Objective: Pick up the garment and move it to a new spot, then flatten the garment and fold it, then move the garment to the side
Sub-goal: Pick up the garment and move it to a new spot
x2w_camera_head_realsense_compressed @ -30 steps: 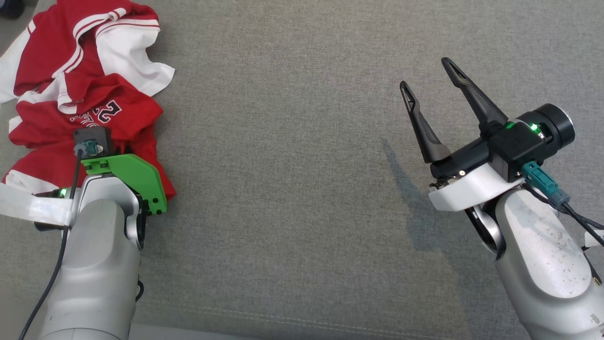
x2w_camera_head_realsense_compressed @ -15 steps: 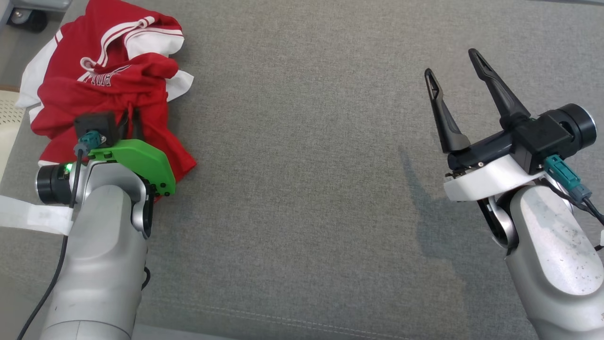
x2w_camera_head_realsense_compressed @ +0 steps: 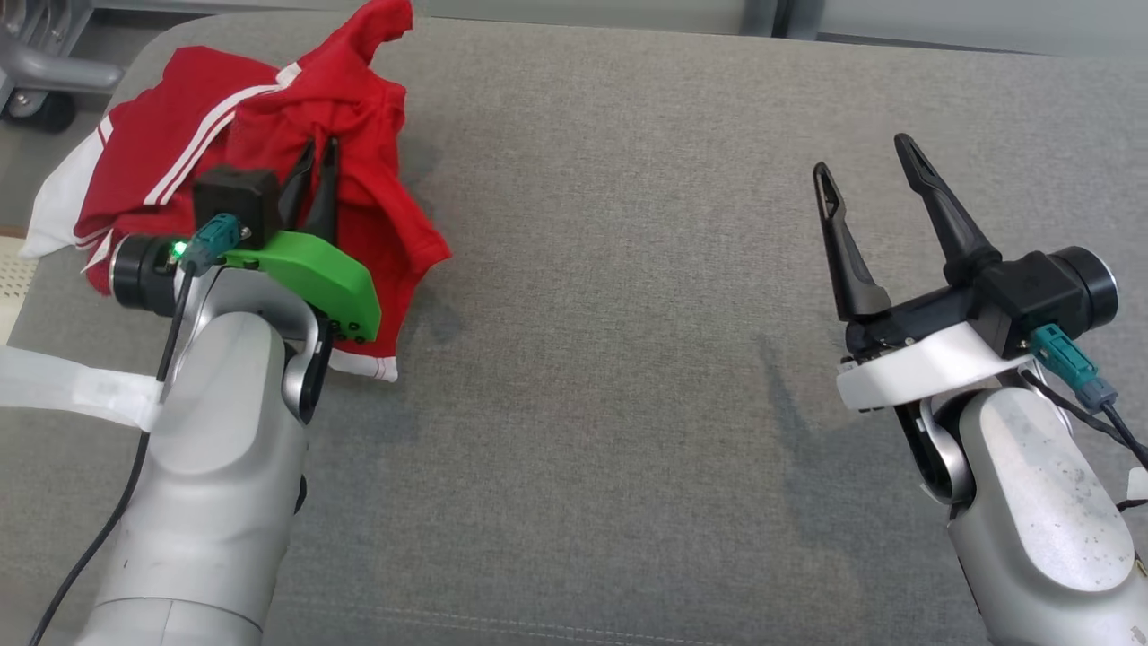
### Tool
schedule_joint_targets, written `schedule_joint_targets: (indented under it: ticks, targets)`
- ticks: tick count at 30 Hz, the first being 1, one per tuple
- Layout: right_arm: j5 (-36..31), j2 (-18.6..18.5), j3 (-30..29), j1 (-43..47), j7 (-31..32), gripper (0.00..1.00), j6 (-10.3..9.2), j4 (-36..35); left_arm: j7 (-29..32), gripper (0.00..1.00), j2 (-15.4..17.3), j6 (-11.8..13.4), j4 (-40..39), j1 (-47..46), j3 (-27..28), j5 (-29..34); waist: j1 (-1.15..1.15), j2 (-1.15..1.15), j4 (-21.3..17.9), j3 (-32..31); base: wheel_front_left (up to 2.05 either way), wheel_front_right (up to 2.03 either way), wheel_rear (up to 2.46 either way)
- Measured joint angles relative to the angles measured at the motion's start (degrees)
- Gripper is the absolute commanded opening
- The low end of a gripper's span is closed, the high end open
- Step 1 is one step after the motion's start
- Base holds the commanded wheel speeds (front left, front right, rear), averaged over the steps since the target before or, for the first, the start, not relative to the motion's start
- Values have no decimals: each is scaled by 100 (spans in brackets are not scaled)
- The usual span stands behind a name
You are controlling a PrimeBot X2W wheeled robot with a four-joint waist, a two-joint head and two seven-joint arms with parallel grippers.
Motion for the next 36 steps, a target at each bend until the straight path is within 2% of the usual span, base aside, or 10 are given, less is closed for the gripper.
schedule_joint_targets:
  ticks: [5,9,13,20,25,32,33,34,35,36]
  targets:
    - [37,26,-25,136,0,100,-18,-1,-29,0,5,-160,-446,1,-470,-324,0,0,-257,-117,0,0,0]
    - [63,75,-30,229,0,100,-107,-38,-31,0,10,-209,-773,3,-1003,-613,0,0,-584,-195,0,0,0]
    - [76,120,-45,322,0,100,-145,-102,-15,0,11,-210,-842,57,-1455,-756,0,0,-881,-225,0,0,0]
    - [101,189,-36,475,0,100,-166,-196,394,0,25,-207,-734,397,-2149,-1010,0,0,-1426,-193,0,0,0]
    - [135,249,126,482,0,100,-156,-209,621,0,35,-48,-656,469,-2542,-1157,0,0,-1901,-104,0,0,0]
    - [196,356,400,482,0,100,-48,-155,666,0,45,280,-566,471,-2669,-1408,0,0,-2468,-3,0,0,0]
    - [207,360,443,481,0,100,-37,-130,666,25,45,338,-531,471,-2663,-1436,0,0,-2549,8,0,0,0]
    - [240,366,482,476,0,100,1,-102,665,42,46,390,-488,471,-2654,-1454,0,0,-2633,18,0,0,0]
    - [255,370,521,473,0,100,3,-80,664,76,47,436,-461,471,-2647,-1468,0,0,-2714,27,0,0,0]
    - [274,376,544,471,0,100,3,-63,664,100,56,460,-450,470,-2651,-1504,0,0,-2793,34,0,0,0]
